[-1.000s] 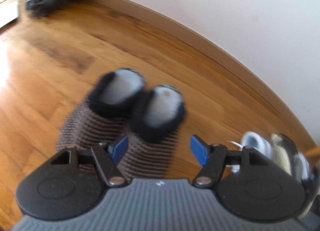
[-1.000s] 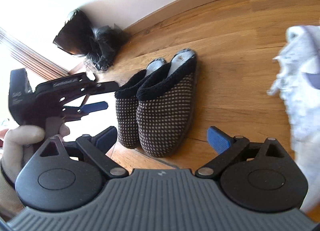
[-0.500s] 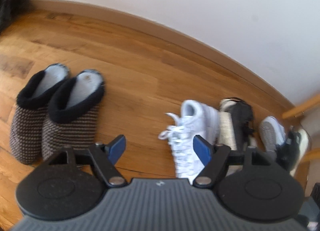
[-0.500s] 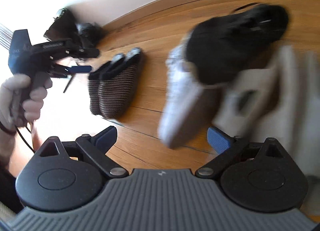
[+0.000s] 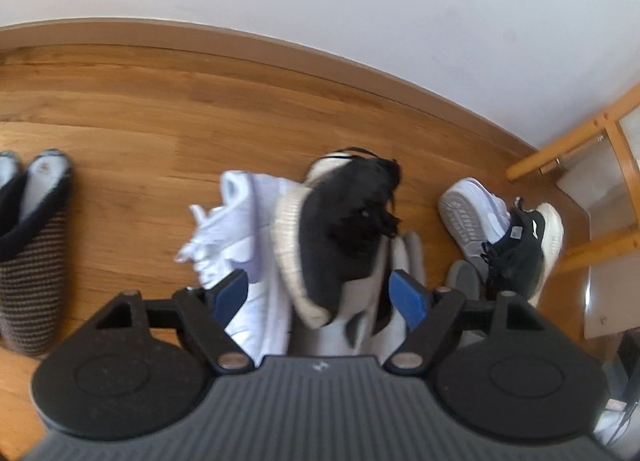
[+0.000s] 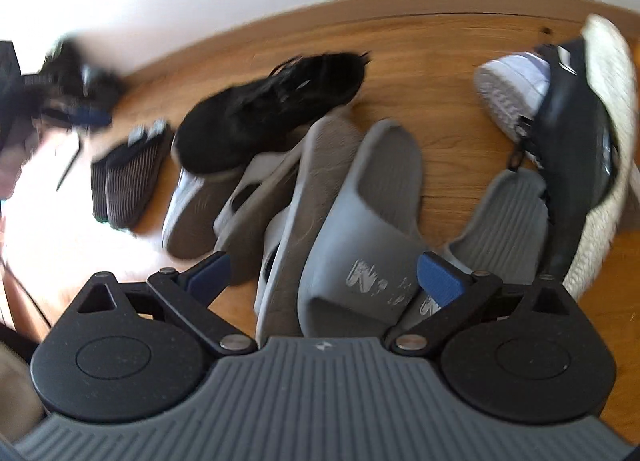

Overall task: Organize scattered shoes
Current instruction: 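Move both tools over the shoe pile beside the wooden chair, then close the left tool on a black white-soled sneaker and lift it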

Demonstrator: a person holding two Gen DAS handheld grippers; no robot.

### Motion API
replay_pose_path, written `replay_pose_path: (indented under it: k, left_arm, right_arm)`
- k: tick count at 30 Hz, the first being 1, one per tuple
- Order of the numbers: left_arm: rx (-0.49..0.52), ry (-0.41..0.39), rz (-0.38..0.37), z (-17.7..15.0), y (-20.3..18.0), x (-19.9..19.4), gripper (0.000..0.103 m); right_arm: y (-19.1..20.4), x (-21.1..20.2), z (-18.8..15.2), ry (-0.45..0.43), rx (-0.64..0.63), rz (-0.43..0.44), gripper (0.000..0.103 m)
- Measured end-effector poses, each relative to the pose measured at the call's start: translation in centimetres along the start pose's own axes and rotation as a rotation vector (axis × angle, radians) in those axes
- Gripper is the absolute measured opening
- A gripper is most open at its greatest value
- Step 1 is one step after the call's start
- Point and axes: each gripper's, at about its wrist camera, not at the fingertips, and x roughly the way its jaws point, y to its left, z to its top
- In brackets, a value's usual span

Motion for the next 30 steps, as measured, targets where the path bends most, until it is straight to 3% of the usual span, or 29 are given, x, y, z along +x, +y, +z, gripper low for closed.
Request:
replay_pose_path:
  k: [4,11,17,22,27,29,30]
  left_arm:
    - [0.009,0.034,0.049,0.1,-0.7,2.6,0.078]
    - [-0.003,0.039,0.081,0.6,-0.8,3.2,0.078]
    - [-0.038,0.084,0.077,0.9,0.0,4.7,0.078]
    - [-0.069,0.105,0.031,1.6,0.3,6.1,0.077]
    - [-0.059,0.180,0.013,2.1,0.6,9.1,0.066]
    - [-0.051,0.194,0.038,1.8,0.8,10.0,0.045]
    - [-0.064,0.186,0.043,1.6,1.0,10.2,0.041]
  right_arm:
    - [-0.7,0.0,-1.1,0.028,0.027,0.030,0.101]
    - [-0.3,-0.4,-1.5,0.044,0.003,0.051,0.102]
    - [-0.1,-0.3,-1.4,0.053,0.008,0.062,0.102]
    - [0.2,0.2,-1.7,0.073,0.011,0.067,0.102]
    - [0.6,0.6,-2.1,0.090,0.013,0.070,0.102]
    - [0.7,0.7,-2.1,0.094,0.014,0.072,0.102]
    - [0.8,0.8,-2.2,0.098,0.016,0.073,0.102]
